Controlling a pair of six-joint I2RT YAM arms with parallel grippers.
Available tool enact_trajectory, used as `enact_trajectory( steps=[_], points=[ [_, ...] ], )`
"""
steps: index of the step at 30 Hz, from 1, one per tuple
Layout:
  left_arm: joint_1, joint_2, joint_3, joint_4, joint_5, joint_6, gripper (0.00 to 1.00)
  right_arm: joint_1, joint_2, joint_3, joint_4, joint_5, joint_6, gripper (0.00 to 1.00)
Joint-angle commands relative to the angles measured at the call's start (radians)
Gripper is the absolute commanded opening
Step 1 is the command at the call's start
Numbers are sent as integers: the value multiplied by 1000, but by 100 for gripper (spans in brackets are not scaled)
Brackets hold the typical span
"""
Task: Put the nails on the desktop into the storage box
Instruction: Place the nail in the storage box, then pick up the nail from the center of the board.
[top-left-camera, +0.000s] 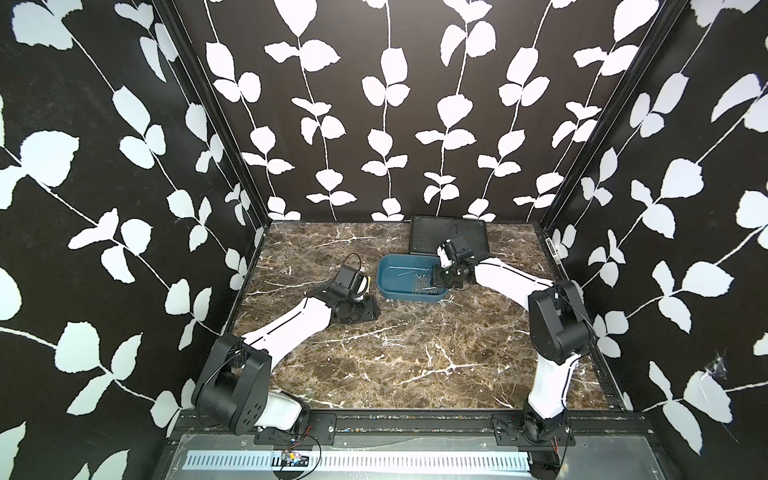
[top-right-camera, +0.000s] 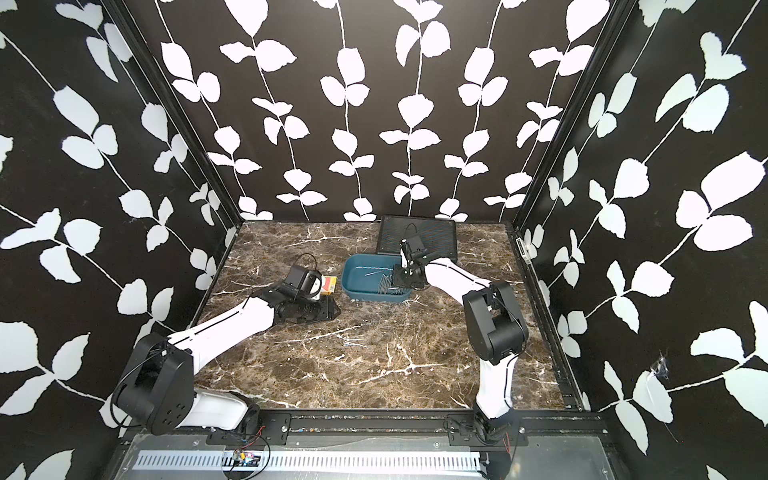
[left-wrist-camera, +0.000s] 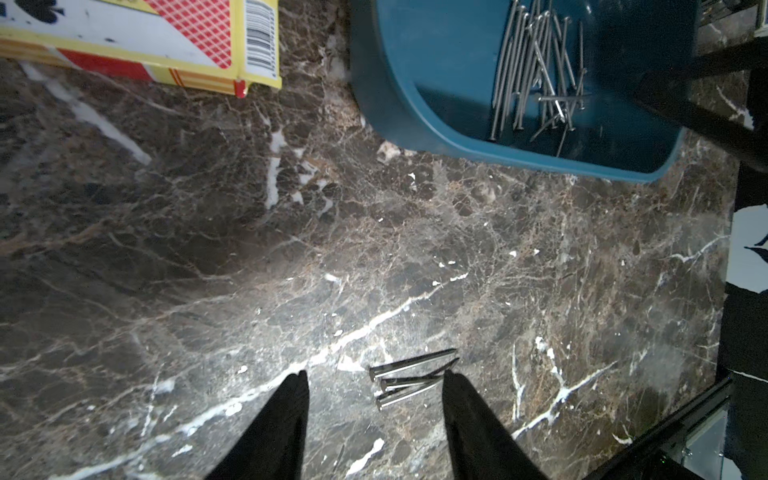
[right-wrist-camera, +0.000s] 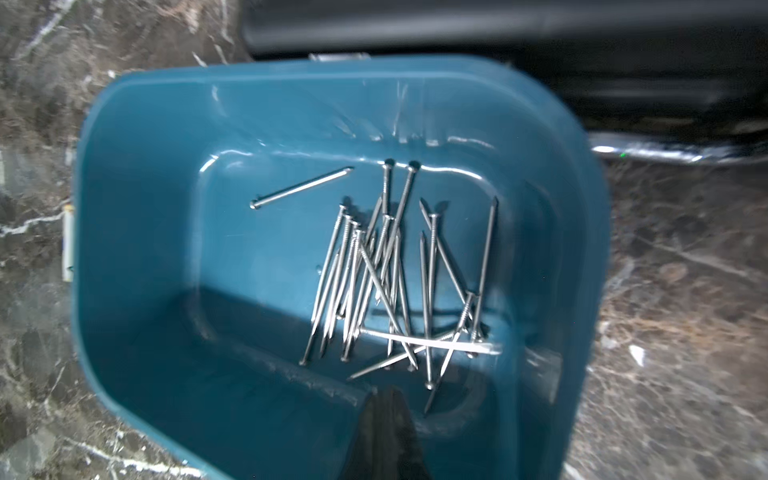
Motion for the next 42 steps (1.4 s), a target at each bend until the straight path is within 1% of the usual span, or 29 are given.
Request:
enact_trajectory(
  steps=[1, 4, 7, 9, 13, 18, 19, 21, 26, 32, 36, 42],
  points=[
    [-2, -22, -12, -25, 7, 11, 54, -2, 0, 4, 27, 11, 20, 0],
    [-3, -29, -28, -16, 6, 3, 54, 3, -47, -13, 42, -19, -42, 10],
    [-2, -25, -39, -1, 4, -3, 54, 27, -112, -38, 44, -73, -166, 21],
    [-2, -14, -41, 5, -2, -8, 54, 48, -159, -67, 49, -145, -251, 28],
    [-2, 13, -35, 3, -23, -24, 54, 107, -229, -169, 5, -198, -409, 33],
    [-1, 33, -37, -4, -38, -23, 54, 257, -270, -247, -66, -148, -627, 39],
    [1, 33, -44, -7, -45, -24, 54, 282, -269, -256, -70, -131, -652, 40],
    [10, 26, -60, -5, -47, -36, 54, 333, -250, -267, -71, -94, -681, 41],
    [26, -26, -103, -9, -60, -67, 54, 391, -199, -276, -29, -39, -705, 43],
    [40, -94, -140, -43, -79, -74, 54, 459, -113, -218, -32, 19, -777, 45],
    [49, -126, -165, -45, -82, -81, 54, 479, -73, -187, -27, 67, -783, 45],
    [62, -130, -168, -54, -73, -70, 54, 493, -24, -136, -35, 98, -787, 45]
  ],
)
